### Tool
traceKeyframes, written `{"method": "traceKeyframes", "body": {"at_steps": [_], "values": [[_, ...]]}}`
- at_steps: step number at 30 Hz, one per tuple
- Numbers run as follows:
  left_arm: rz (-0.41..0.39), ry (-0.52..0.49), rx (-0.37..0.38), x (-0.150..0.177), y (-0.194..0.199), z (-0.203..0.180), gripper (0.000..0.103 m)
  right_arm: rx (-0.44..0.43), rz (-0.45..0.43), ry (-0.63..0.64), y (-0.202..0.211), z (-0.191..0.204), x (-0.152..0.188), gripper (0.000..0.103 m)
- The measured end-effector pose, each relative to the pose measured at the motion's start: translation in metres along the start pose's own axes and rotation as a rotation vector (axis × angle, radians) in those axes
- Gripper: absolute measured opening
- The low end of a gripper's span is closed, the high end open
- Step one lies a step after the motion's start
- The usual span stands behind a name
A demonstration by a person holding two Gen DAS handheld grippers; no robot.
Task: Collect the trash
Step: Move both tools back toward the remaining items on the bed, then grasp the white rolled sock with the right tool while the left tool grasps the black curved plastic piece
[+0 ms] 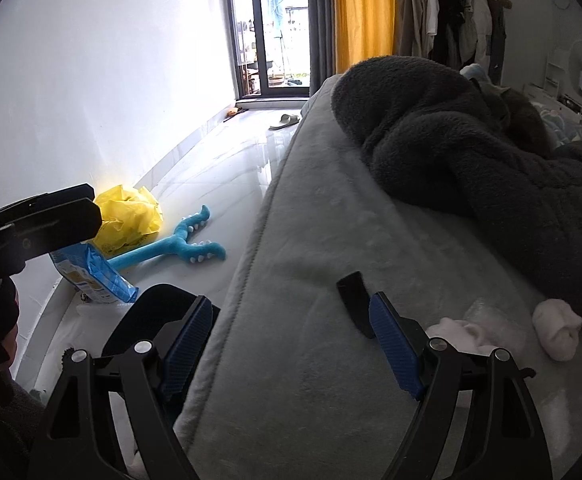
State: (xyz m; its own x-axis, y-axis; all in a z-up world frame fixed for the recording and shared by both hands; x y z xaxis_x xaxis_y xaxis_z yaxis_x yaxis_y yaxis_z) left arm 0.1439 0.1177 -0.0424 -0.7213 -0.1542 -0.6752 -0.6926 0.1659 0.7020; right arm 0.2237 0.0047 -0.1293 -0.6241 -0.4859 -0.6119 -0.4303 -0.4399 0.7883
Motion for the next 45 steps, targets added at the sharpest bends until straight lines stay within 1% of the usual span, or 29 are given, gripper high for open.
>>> {"method": "traceKeyframes", "body": {"at_steps": [4,8,11,16,21,23,26,29,31,32,34,37,40,42,45], "values": [[0.01,-0.02,0.005,0.0,-0.011,-0.013,0.093,0.029,-0.013,-0.025,0.004,-0.02,0.007,0.082],[0.031,-0.02,0.018,0.0,-0.024,-0.024,0.093,0.062,0.0,-0.05,0.002,-0.043,0.017,0.082],[0.04,-0.029,0.018,-0.001,-0.03,-0.031,0.093,0.068,0.014,-0.078,-0.003,-0.059,0.024,0.082],[0.059,-0.052,0.025,-0.003,-0.042,-0.045,0.093,0.07,0.026,-0.105,-0.005,-0.077,0.034,0.082],[0.076,-0.075,0.026,-0.005,-0.059,-0.056,0.093,0.081,0.037,-0.11,-0.005,-0.089,0.033,0.081],[0.078,-0.079,0.032,-0.007,-0.065,-0.058,0.093,0.086,0.046,-0.109,-0.006,-0.092,0.032,0.076],[0.085,-0.088,0.047,-0.009,-0.074,-0.062,0.093,0.104,0.06,-0.1,-0.008,-0.095,0.033,0.071],[0.086,-0.1,0.069,-0.01,-0.079,-0.065,0.093,0.121,0.076,-0.098,-0.011,-0.104,0.033,0.064],[0.087,-0.105,0.094,-0.01,-0.084,-0.067,0.093,0.141,0.088,-0.094,-0.012,-0.109,0.034,0.056],[0.088,-0.108,0.104,-0.01,-0.086,-0.069,0.093,0.152,0.094,-0.09,-0.013,-0.111,0.035,0.054],[0.091,-0.127,0.113,-0.01,-0.09,-0.074,0.093,0.164,0.1,-0.091,-0.013,-0.116,0.036,0.043],[0.107,-0.152,0.111,-0.011,-0.099,-0.082,0.093,0.16,0.102,-0.101,-0.011,-0.124,0.036,0.035],[0.133,-0.161,0.122,-0.01,-0.109,-0.088,0.093,0.151,0.098,-0.103,-0.01,-0.129,0.035,0.032],[0.147,-0.173,0.122,-0.008,-0.113,-0.092,0.093,0.14,0.091,-0.106,-0.007,-0.131,0.035,0.032],[0.167,-0.195,0.114,-0.005,-0.121,-0.099,0.093,0.102,0.054,-0.124,0.002,-0.134,0.035,0.032]]}}
Point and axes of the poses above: each gripper's, at about its wrist camera, not at the fingertips, and y roughly against the way its jaws point, z to its left, x to its underside, the point moved 2 cm from there along -y, roughly the way its jaws point, and after that the axes turned 10 degrees about z, right-handed, at the moved point
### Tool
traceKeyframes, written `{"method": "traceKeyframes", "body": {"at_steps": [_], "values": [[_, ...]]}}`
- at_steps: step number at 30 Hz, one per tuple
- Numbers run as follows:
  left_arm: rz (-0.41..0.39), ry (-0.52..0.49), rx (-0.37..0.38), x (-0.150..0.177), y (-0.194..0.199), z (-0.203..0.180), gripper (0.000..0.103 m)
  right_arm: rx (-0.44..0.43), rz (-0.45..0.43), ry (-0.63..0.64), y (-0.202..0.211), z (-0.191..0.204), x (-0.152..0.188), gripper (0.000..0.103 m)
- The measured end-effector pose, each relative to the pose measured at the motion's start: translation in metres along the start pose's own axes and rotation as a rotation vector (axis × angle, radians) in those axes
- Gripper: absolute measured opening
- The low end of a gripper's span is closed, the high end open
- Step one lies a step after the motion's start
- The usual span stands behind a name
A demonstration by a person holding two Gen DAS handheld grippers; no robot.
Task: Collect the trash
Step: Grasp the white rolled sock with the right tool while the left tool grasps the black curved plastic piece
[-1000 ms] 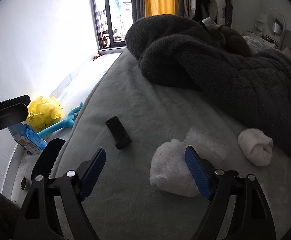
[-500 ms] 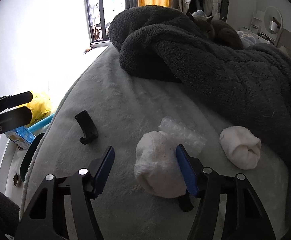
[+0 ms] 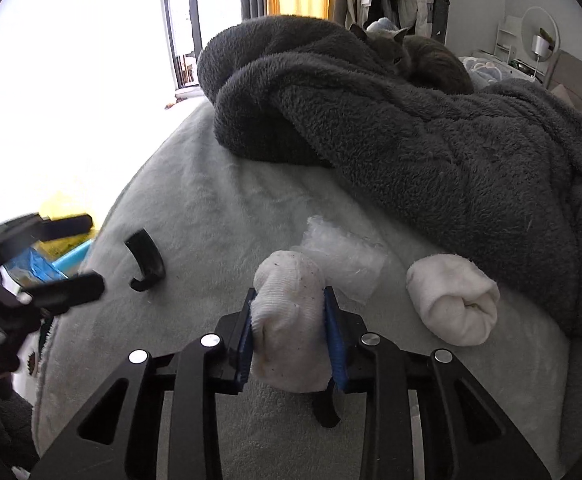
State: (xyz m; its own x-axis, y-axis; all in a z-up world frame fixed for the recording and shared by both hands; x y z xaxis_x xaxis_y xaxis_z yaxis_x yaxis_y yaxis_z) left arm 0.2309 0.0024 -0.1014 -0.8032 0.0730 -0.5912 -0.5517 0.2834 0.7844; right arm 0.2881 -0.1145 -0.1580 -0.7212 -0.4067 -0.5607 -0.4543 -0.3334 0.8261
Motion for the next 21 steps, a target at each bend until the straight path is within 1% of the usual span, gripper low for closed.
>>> {"method": "traceKeyframes", "body": {"at_steps": [3,6,8,10,13,15,18,20,21], "values": [[0.008,-0.008,-0.007,0.001,-0.005,-0.003,0.093,-0.044,-0.048,-0.015,0.012,-0.004,-0.002,0.032],[0.021,-0.013,-0.027,0.002,-0.011,-0.006,0.088,-0.084,-0.077,-0.037,0.021,-0.008,-0.002,0.032],[0.034,-0.019,-0.04,0.002,-0.016,-0.006,0.085,-0.112,-0.086,-0.056,0.025,-0.012,-0.002,0.032],[0.036,-0.023,-0.04,0.003,-0.02,-0.006,0.084,-0.131,-0.094,-0.072,0.029,-0.017,0.0,0.032],[0.042,-0.017,-0.041,0.002,-0.026,-0.005,0.079,-0.175,-0.103,-0.102,0.033,-0.024,0.002,0.032],[0.045,-0.013,-0.04,0.002,-0.029,-0.006,0.076,-0.186,-0.11,-0.112,0.037,-0.028,0.003,0.032],[0.045,-0.016,-0.041,0.0,-0.032,-0.01,0.07,-0.186,-0.118,-0.118,0.042,-0.032,0.006,0.032],[0.054,-0.019,-0.044,-0.002,-0.035,-0.013,0.061,-0.185,-0.119,-0.122,0.045,-0.035,0.008,0.032],[0.06,-0.022,-0.053,-0.002,-0.036,-0.014,0.059,-0.183,-0.118,-0.124,0.046,-0.036,0.008,0.032]]}}
Point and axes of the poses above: each gripper's, at about its wrist camera, not at the fingertips, and y roughly against the way its jaws point, z to its left, x to its underside, the point moved 2 cm from there along -y, roughly the way its jaws point, and after that the axes turned 10 degrees about z, right-handed, at the moved point
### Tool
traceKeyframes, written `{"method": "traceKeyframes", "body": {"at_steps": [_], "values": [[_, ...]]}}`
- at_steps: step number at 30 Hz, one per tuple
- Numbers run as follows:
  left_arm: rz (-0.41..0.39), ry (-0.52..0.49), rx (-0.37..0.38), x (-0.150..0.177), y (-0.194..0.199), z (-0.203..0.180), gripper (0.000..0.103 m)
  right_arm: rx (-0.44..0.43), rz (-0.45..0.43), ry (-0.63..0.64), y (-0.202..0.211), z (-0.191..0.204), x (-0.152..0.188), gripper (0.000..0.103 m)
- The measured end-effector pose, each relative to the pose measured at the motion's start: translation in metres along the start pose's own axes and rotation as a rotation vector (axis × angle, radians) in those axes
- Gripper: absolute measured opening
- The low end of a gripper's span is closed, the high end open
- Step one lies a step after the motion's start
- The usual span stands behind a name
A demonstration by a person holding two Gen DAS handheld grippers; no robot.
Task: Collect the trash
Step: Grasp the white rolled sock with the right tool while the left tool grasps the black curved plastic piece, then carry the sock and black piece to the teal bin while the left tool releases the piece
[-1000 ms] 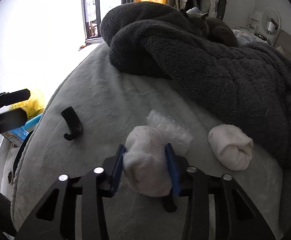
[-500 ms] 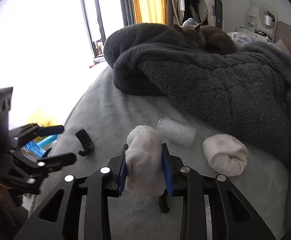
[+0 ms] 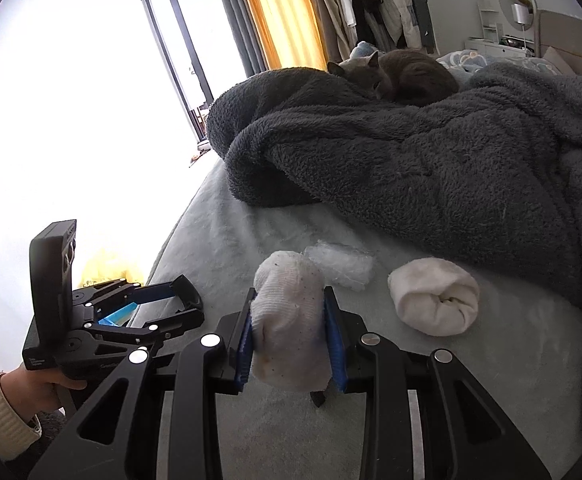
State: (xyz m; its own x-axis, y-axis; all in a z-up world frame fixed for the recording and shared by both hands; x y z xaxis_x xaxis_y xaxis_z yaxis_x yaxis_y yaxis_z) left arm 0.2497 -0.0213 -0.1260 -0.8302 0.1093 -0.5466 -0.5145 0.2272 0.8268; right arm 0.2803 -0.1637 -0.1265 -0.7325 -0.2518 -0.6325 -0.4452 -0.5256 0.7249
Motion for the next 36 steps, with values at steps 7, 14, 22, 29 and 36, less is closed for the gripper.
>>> {"method": "traceKeyframes", "body": {"at_steps": [7,14,22,29,36], "values": [[0.009,0.04,0.002,0.004,0.004,0.001,0.048,-0.001,0.001,-0.019,0.008,0.001,0.001,0.032],[-0.001,0.035,0.03,0.013,0.02,-0.002,0.048,-0.012,-0.012,-0.029,0.014,0.015,-0.002,0.032],[-0.013,0.086,0.006,0.033,0.045,0.018,0.048,-0.037,0.002,0.009,0.002,0.054,0.001,0.032],[-0.033,0.137,-0.018,0.052,0.071,0.038,0.048,-0.064,0.014,0.048,-0.006,0.09,0.008,0.032],[-0.016,0.157,-0.05,0.074,0.08,0.058,0.048,-0.085,0.019,0.074,-0.013,0.12,0.012,0.032]]}}
Point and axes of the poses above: each gripper's, at about its wrist camera, not at the fingertips, and y roughly against the way its jaws point, z to its left, x to its underside, the point moved 2 cm from there along -y, roughly the way its jaws point, and after that the axes turned 10 degrees about z, right-handed, at the moved point
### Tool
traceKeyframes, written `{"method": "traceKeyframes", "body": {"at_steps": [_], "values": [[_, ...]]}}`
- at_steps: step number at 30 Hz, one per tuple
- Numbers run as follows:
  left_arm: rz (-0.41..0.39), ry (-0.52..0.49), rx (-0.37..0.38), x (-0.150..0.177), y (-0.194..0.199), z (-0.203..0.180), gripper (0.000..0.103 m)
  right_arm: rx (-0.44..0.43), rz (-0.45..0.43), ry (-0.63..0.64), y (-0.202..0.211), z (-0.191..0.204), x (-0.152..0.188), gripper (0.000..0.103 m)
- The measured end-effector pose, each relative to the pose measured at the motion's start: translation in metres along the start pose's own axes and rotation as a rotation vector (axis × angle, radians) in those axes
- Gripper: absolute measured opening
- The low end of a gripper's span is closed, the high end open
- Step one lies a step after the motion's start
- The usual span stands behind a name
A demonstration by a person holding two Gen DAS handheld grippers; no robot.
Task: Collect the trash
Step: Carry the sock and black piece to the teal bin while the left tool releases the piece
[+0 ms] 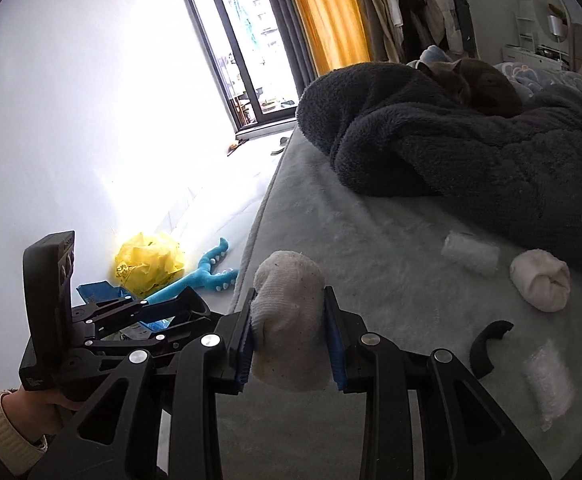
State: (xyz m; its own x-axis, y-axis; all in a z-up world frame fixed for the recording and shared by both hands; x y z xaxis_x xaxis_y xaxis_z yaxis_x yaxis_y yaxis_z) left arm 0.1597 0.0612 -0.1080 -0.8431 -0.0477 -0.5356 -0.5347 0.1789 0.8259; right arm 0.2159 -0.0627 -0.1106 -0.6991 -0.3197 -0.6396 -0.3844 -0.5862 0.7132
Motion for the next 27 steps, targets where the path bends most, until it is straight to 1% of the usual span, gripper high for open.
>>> {"method": "traceKeyframes", "body": {"at_steps": [3,9,15,20,27], "values": [[0.022,0.004,-0.022,0.01,-0.002,0.014,0.048,-0.012,-0.001,0.01,-0.005,0.012,-0.003,0.032],[0.077,0.043,-0.053,0.026,-0.008,0.045,0.048,-0.04,-0.005,0.037,-0.016,0.04,-0.014,0.032],[0.162,0.096,-0.085,0.042,-0.017,0.079,0.048,-0.068,0.012,0.077,-0.033,0.07,-0.022,0.032],[0.222,0.144,-0.096,0.057,-0.021,0.104,0.048,-0.087,0.035,0.101,-0.047,0.091,-0.022,0.032],[0.299,0.193,-0.095,0.077,-0.028,0.129,0.048,-0.111,0.081,0.143,-0.071,0.121,-0.019,0.032]]}}
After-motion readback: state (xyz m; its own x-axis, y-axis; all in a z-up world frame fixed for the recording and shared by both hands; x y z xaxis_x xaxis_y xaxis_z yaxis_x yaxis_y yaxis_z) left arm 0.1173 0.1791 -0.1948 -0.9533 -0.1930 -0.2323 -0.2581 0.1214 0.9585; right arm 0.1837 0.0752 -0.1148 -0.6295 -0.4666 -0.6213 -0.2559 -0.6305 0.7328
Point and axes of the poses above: each gripper's, at about its wrist camera, not at the fingertips, and y roughly against the way its jaws point, z to its left, x to its underside, the point moved 2 cm from there along -y, roughly the way its jaws point, and after that the axes turned 10 degrees about z, right-handed, at the moved point
